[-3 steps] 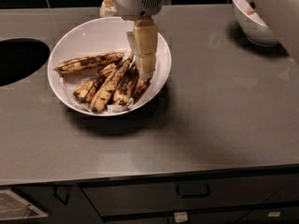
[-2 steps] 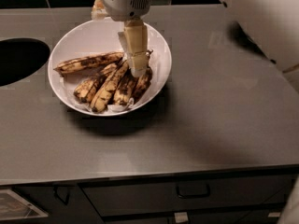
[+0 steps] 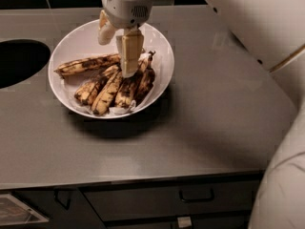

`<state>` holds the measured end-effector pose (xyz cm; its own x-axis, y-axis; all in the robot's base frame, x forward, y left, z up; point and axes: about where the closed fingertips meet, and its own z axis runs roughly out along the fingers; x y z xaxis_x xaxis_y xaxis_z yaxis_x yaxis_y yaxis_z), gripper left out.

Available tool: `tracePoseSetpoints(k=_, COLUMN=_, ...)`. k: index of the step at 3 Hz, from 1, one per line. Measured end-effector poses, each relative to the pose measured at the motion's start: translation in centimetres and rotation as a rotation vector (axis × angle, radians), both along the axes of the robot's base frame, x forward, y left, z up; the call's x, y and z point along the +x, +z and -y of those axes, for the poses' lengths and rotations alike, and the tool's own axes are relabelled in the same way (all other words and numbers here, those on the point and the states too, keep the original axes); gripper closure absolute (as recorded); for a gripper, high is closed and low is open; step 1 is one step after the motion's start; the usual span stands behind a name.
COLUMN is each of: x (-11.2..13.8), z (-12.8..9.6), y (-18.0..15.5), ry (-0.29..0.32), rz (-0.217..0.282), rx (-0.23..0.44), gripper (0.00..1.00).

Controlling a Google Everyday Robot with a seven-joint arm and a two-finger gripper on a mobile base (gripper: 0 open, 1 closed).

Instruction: Pick banana from white bowl

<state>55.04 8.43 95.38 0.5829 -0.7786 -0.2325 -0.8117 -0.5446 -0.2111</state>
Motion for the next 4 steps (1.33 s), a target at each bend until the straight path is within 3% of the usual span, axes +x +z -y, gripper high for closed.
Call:
tracePoseSetpoints(k=2, x=-0.1, z=1.6, y=-1.4, ry=-0.029, rz=-0.027, rx=0.025, gripper=0.23)
tracePoseSetpoints(k=4, x=0.7, z=1.1, y=-1.8, ry=-0.016, rz=-0.044, rx=-0.006, gripper=0.3)
